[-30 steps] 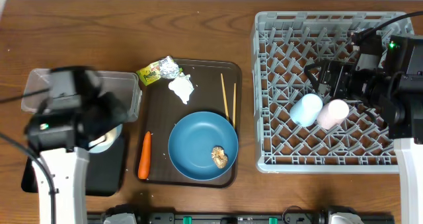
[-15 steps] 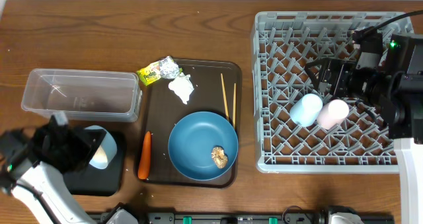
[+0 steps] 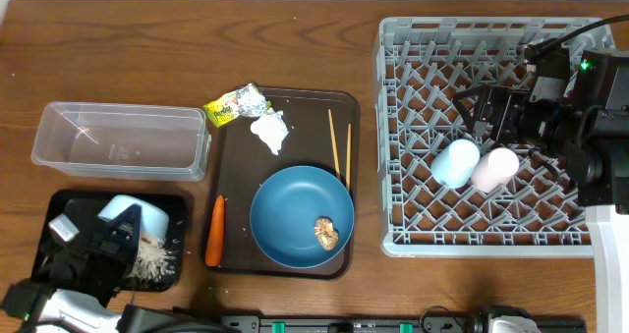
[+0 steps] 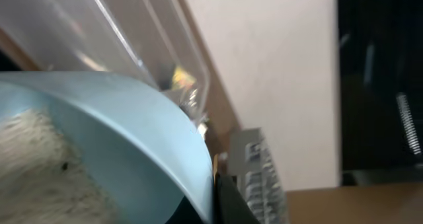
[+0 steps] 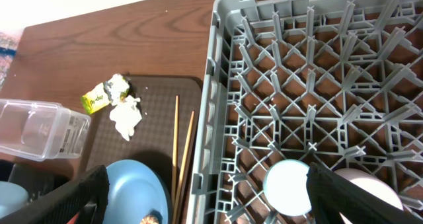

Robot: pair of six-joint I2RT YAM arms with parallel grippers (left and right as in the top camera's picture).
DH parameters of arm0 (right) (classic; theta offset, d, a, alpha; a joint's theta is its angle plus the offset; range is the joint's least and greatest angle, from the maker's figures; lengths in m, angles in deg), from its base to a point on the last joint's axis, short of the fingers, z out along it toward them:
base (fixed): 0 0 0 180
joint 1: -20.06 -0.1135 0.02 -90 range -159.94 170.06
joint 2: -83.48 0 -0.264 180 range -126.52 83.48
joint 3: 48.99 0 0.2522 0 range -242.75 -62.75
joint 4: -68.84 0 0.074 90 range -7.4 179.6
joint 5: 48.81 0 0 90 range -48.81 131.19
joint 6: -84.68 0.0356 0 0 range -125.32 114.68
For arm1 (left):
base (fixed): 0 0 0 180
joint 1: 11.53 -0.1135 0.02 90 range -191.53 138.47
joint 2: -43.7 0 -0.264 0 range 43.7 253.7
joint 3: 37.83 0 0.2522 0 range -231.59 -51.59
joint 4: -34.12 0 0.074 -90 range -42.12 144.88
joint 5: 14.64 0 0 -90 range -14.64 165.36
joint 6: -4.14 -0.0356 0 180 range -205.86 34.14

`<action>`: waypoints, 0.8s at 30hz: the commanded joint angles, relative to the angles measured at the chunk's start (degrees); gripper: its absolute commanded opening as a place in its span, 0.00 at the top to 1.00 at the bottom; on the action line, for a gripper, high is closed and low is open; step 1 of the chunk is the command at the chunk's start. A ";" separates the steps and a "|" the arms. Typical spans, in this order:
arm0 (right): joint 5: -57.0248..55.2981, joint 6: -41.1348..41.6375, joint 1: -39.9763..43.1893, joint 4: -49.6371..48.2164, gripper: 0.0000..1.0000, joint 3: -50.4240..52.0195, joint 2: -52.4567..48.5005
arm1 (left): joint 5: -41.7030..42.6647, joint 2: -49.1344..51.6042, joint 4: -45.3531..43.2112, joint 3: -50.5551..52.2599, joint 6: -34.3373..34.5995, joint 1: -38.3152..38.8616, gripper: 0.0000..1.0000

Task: Sort waste into correct bins and load items into the dishwasher rack
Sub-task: 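Tip the rice out of the bowl onto the black tray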

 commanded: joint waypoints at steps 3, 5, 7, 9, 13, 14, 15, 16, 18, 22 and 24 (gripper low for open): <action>0.42 0.59 -0.79 -0.11 0.12 -0.57 -0.02 | 6.56 -0.31 -0.37 0.35 -3.89 -1.25 0.94; 0.44 0.63 -0.79 -0.11 0.12 -0.57 -0.02 | 6.58 -0.31 -0.13 0.35 -3.91 -1.25 0.94; 0.44 0.85 -0.79 -0.09 0.12 -0.57 -0.02 | 6.58 -0.31 -0.07 0.37 -3.93 -1.25 0.94; 0.44 1.29 -0.79 -0.11 0.12 -0.57 -0.02 | 6.58 -0.31 0.02 0.37 -3.91 -1.25 0.94; 0.42 1.68 -0.79 -0.20 0.12 -0.57 -0.02 | 6.58 -0.31 0.22 0.39 -3.91 -1.25 0.94; 0.42 1.68 -0.79 -0.24 0.11 -0.57 -0.02 | 6.56 -0.31 0.22 0.39 -3.91 -1.25 0.94; 0.42 1.68 -0.79 -0.26 0.11 -0.57 -0.02 | 6.54 -0.31 -0.15 0.39 -4.11 -1.25 0.94; 0.42 1.70 -0.79 -0.28 0.11 -0.57 -0.02 | 6.49 -0.28 -1.42 0.39 -5.20 -1.25 0.94; 0.42 2.12 -0.79 -0.44 0.12 -0.57 -0.02 | 5.09 -0.31 -3.23 0.39 -3.45 -1.27 0.94; 0.61 2.12 -0.79 -0.59 0.11 -0.57 -0.02 | 3.74 -0.33 -0.33 0.46 -7.02 -1.22 0.94; 0.61 2.12 -0.79 -0.66 0.11 -0.57 -0.02 | 3.65 -0.13 1.62 0.46 -4.92 -1.44 0.94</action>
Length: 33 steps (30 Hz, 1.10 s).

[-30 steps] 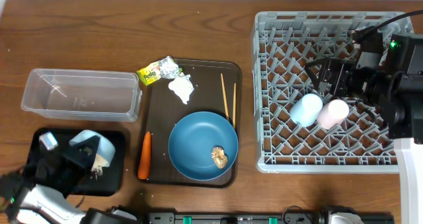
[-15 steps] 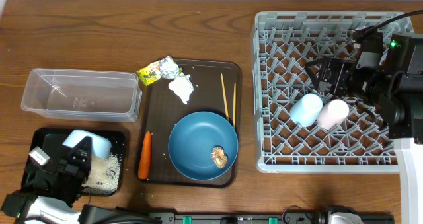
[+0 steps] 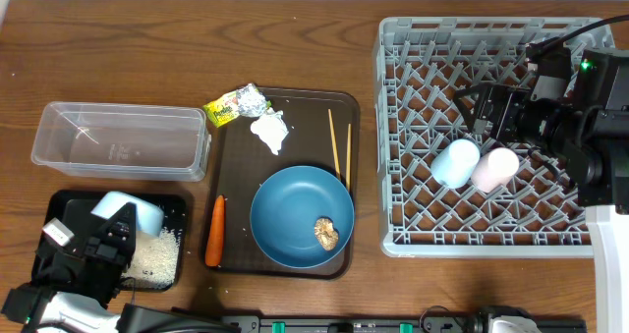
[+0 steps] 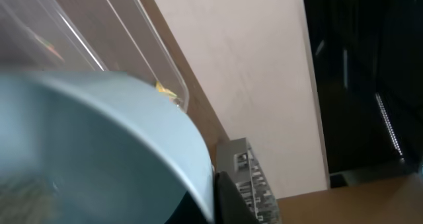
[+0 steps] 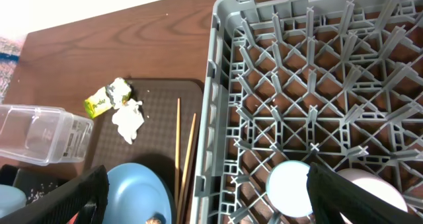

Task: Sort waste into correct bins and load items into the dishwasher rack
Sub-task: 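Tip the rice out of the bowl onto the black tray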

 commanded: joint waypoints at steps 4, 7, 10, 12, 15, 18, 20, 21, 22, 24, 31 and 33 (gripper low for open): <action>0.66 1.07 -0.79 -0.07 0.11 -0.57 -0.02 | 2.38 -0.15 5.64 0.11 -2.93 -0.46 0.94; 0.66 1.38 -0.79 -0.33 0.11 -0.57 -0.02 | 1.84 -0.20 6.60 0.11 -1.40 -0.63 0.94; 0.81 1.57 -0.79 -0.28 0.12 -0.57 -0.02 | 1.18 -0.46 6.58 0.09 -6.69 -0.52 0.94; 0.83 1.75 -0.79 -0.37 0.12 -0.57 -0.02 | 1.79 -0.31 7.61 0.09 -3.02 -0.83 0.94; 0.81 1.75 -0.79 -0.37 0.12 -0.57 -0.02 | 1.51 -0.33 6.91 0.09 -4.85 -0.85 0.94; 0.81 1.73 -0.79 -0.81 0.11 -0.57 -0.02 | 2.27 -0.42 6.64 0.09 -5.07 -0.83 0.94; 0.83 1.75 -0.79 -0.76 0.12 -0.57 -0.02 | 2.23 -0.44 5.92 0.09 -6.01 -0.85 0.94; 0.83 1.73 -0.79 -0.68 0.11 -0.57 -0.02 | 1.03 -0.42 4.04 0.09 -7.45 -0.85 0.94; 0.83 1.73 -0.79 -0.59 0.11 -0.57 -0.02 | -0.39 -0.39 3.39 0.04 -4.57 -0.94 0.94; 0.81 1.73 -0.79 -0.52 0.12 -0.57 -0.02 | -0.09 -0.31 4.61 0.07 3.37 -0.87 0.94; 0.85 1.73 -0.79 -1.16 0.11 -0.57 0.00 | 2.29 -0.48 1.77 0.00 9.81 -0.74 0.94; 0.83 1.73 -0.79 -0.96 0.11 -0.57 0.00 | 2.38 -0.83 1.99 -0.02 9.84 -0.72 0.94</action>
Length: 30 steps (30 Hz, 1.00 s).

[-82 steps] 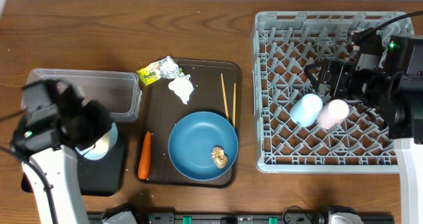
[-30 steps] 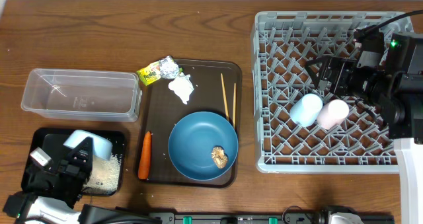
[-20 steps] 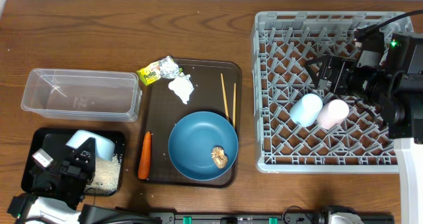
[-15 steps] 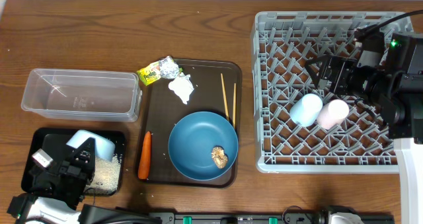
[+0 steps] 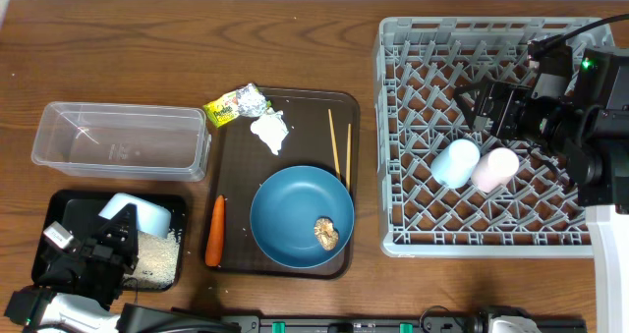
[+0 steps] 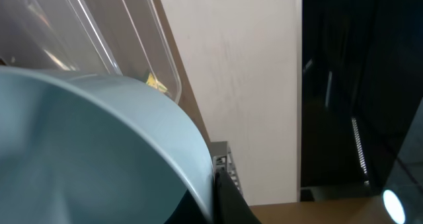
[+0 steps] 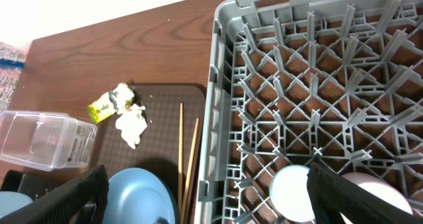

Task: Sort waste into correct bins and load items into the dishwasher rack
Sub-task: 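Tip the rice out of the bowl onto the black tray, then carry the bowl over and hand it to the right gripper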

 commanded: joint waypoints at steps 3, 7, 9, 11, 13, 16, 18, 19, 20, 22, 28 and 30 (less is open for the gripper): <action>0.63 0.61 -0.79 0.20 0.11 -0.57 0.00 | 1.66 -1.90 0.28 -1.14 2.29 0.20 0.94; 0.63 0.61 -0.79 0.09 0.11 -0.57 0.00 | 1.66 -5.05 -0.02 -5.73 2.29 3.50 0.94; 0.63 0.63 -0.79 -0.15 0.11 -0.57 0.00 | 1.64 -6.84 -1.84 -9.57 2.58 7.89 0.94; 0.63 0.63 -0.79 -0.48 0.11 -0.57 0.00 | 1.64 -8.04 -4.55 -13.14 4.39 13.53 0.94; 0.63 0.63 -0.79 -0.63 0.11 -0.57 0.00 | 1.57 -8.61 -10.62 -16.04 7.54 21.03 0.94; 0.42 0.61 -0.79 -0.42 0.12 -0.57 0.00 | 1.51 -8.15 -28.11 -17.81 20.33 33.20 0.94; -0.11 0.61 -0.76 -0.28 0.12 -0.57 0.00 | -0.42 -7.26 -42.84 -17.81 31.61 41.62 0.94; -0.61 0.63 -0.72 -0.17 0.13 -0.57 0.00 | -1.62 -6.43 -50.56 -17.81 36.68 46.38 0.94; -1.42 0.68 -0.63 -0.11 0.14 -0.57 0.00 | -2.64 -5.46 -57.18 -17.81 40.57 50.64 0.94; -2.64 0.70 -0.24 -0.09 0.14 -0.57 0.00 | -4.63 -2.45 -72.52 -17.81 48.30 60.39 0.94; -7.45 5.31 2.23 0.50 0.14 -0.57 0.00 | -7.17 11.91 -101.46 -19.10 57.07 83.45 0.94; -9.35 7.13 3.50 1.11 0.14 -0.57 0.00 | -8.50 17.51 -102.99 -20.96 57.05 88.61 0.94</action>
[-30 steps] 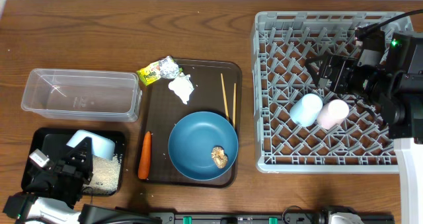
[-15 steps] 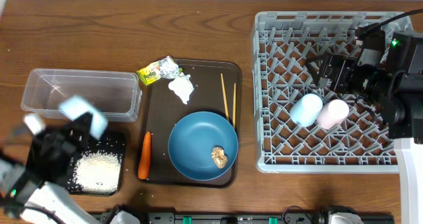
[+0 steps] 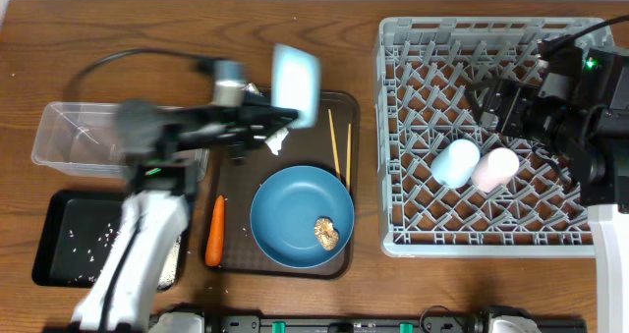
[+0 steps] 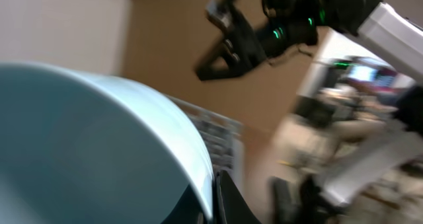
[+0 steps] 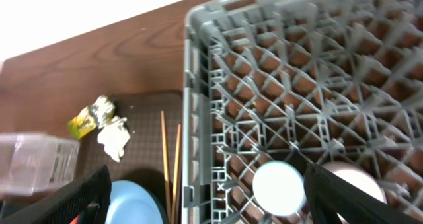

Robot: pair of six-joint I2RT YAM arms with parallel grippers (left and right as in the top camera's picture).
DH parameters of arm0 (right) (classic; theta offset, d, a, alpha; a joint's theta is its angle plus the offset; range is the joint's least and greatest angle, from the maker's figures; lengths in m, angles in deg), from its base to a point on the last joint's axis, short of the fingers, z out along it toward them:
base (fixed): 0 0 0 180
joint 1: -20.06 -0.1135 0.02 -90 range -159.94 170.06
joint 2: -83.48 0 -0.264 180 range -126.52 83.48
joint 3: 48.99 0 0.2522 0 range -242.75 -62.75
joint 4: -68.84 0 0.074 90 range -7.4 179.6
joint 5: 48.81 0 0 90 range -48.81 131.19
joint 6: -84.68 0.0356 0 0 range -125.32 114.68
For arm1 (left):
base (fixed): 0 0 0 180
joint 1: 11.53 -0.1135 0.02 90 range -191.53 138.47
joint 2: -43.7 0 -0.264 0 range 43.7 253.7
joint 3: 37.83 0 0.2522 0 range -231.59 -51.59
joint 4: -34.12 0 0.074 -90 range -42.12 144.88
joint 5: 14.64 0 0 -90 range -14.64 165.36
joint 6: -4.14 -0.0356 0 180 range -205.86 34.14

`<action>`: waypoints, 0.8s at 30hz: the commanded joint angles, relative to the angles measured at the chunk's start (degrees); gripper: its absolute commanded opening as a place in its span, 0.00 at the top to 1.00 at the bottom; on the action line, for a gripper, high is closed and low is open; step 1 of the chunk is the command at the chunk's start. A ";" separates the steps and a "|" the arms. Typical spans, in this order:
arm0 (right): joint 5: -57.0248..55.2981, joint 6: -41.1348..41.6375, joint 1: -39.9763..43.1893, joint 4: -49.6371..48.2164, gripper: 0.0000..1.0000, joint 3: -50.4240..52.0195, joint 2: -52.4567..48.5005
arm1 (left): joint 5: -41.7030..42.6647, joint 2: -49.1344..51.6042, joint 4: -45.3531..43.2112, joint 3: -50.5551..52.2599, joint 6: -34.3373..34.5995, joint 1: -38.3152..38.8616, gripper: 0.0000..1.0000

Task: Sort waste into correct bins and load items into the dishwasher rack
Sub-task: 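Carry the bowl over and hand it to the right gripper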

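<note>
My left gripper is shut on the rim of a light blue bowl, held on edge in the air over the far end of the brown tray. In the left wrist view the bowl fills the left side, with one dark finger against its rim. The grey dishwasher rack holds a light blue cup and a pink cup. My right gripper hangs open over the rack, seen too in the right wrist view. On the tray lies a blue plate bearing a food scrap.
The tray also carries a carrot, chopsticks and a white napkin. A clear bin stands at the left, partly behind my arm. The black bin at the front left holds scattered rice.
My left arm has left the black bin and now holds the bowl high over the tray's far end, up and to the right. The right gripper has hardly shifted.
The bowl was tipped over the black bin with rice at its mouth. Then the rice lay in the bin and the bowl stayed there, looking empty inside. Now the bowl is held above the tray. The right gripper stayed open over the rack throughout.
</note>
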 commanded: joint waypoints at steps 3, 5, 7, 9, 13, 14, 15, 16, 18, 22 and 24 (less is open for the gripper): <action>-5.86 5.51 3.74 1.31 0.14 -0.57 0.04 | -2.54 14.51 -3.08 -7.08 5.40 11.30 0.94; -6.01 5.53 4.90 1.79 0.14 -0.57 0.02 | -3.04 19.98 -4.04 -11.19 5.42 14.73 0.94; -6.01 5.53 5.88 2.36 0.14 -0.57 0.02 | -5.07 24.17 -4.00 -14.71 5.42 17.18 0.94; -6.01 5.51 6.62 3.10 0.14 -0.57 0.02 | -8.66 27.21 -3.96 -16.87 5.51 19.04 0.94; -6.49 5.49 7.26 4.31 0.14 -0.57 0.02 | -21.57 30.58 -4.02 -17.51 9.97 21.84 0.94; -7.04 5.49 7.41 4.39 0.14 -0.57 0.02 | -24.00 30.88 -4.04 -17.51 10.67 22.47 0.94; -7.54 5.49 7.52 4.46 0.14 -0.57 0.02 | -26.12 31.17 -4.07 -17.51 11.10 23.10 0.94; -7.96 5.46 7.52 4.59 0.13 -0.57 0.02 | -28.15 31.36 -4.35 -17.53 11.96 23.87 0.94; -8.33 5.49 7.65 4.98 0.13 -0.57 0.02 | -30.95 31.80 -5.75 -17.53 13.22 25.44 0.94; -8.57 5.49 7.65 5.03 0.13 -0.57 0.02 | -35.12 32.59 -6.67 -17.53 15.39 28.06 0.94; -8.57 5.46 7.65 5.22 0.13 -0.57 0.02 | -36.28 33.42 -7.15 -17.53 16.79 28.68 0.94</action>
